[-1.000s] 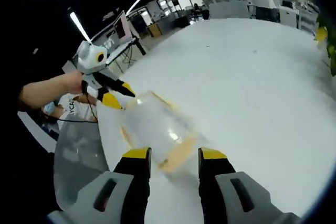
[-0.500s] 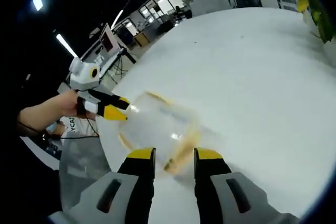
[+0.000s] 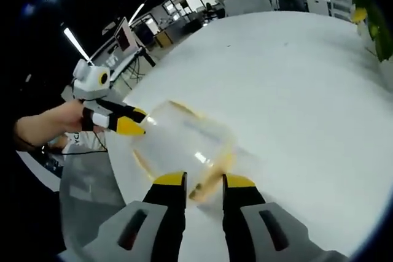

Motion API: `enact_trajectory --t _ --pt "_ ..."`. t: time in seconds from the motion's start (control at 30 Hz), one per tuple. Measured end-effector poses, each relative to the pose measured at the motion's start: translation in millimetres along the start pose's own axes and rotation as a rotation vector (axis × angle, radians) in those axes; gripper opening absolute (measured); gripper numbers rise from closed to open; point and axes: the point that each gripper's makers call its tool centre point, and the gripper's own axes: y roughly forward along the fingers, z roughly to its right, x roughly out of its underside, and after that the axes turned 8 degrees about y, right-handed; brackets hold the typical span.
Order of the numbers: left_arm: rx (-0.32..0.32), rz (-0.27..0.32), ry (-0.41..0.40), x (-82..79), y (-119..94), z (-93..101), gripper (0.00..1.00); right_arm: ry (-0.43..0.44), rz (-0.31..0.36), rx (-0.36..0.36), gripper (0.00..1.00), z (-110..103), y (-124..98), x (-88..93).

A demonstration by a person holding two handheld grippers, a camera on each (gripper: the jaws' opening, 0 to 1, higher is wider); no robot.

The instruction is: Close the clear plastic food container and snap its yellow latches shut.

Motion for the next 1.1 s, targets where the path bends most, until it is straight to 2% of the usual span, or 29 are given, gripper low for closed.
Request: enact_trajectory --t 0.17,0.2,0.27,0.33,0.4,0.5,0.6,0.73,0.87,1.03,1.1 --pt "-0.025 0.016 -0.023 -0.7 0.5 0.9 0.26 0.002 -0.033 -0.007 0.17 -0.7 1.9 -1.3" --pt "-0.043 0.025 0.028 -3.4 1.4 -1.3 0.26 -0.001 -0.037 -0.011 0.16 -1.0 2.1 -0.8" --pt "-0.041 0.034 -0.023 -2.8 2.1 1.1 0.25 -0.014 -0.042 -0.008 0.16 -1.3 1.8 -0.5" --pt "-0.02 0.018 -0.07 -1.7 2.8 1.5 0.22 -0.01 -0.057 -0.002 0.16 0.5 2.3 2.9" --pt "-0.015 0.017 -0.07 -8.9 4.8 7.2 0.22 0.013 -0.044 -0.017 0.16 1.0 4.7 3.8" --pt "-0.013 0.018 -0.073 -2.6 3.2 0.6 0.23 0.059 -0.029 -0.047 0.17 1.5 6.0 6.1" --pt "-0.012 0.028 -0.068 -1.0 2.7 -1.2 0.24 0.048 -0.024 -0.046 0.17 -0.9 4.9 4.3" --pt "-0.039 0.012 -0.072 -0.3 2.2 -0.3 0.24 0.052 -0.036 -0.031 0.17 -1.9 5.3 1.6" --pt "-0.037 -0.005 -0.081 2.1 0.9 0.4 0.25 0.037 -0.045 -0.016 0.18 -3.9 4.6 0.7" --pt "-0.032 0.016 -0.089 3.3 0.2 0.4 0.27 0.022 -0.047 -0.009 0.19 -3.5 3.7 0.1" --pt "-0.027 0.026 -0.077 3.9 -0.1 2.4 0.28 -0.023 -0.047 -0.002 0.19 -2.7 3.8 -1.3"
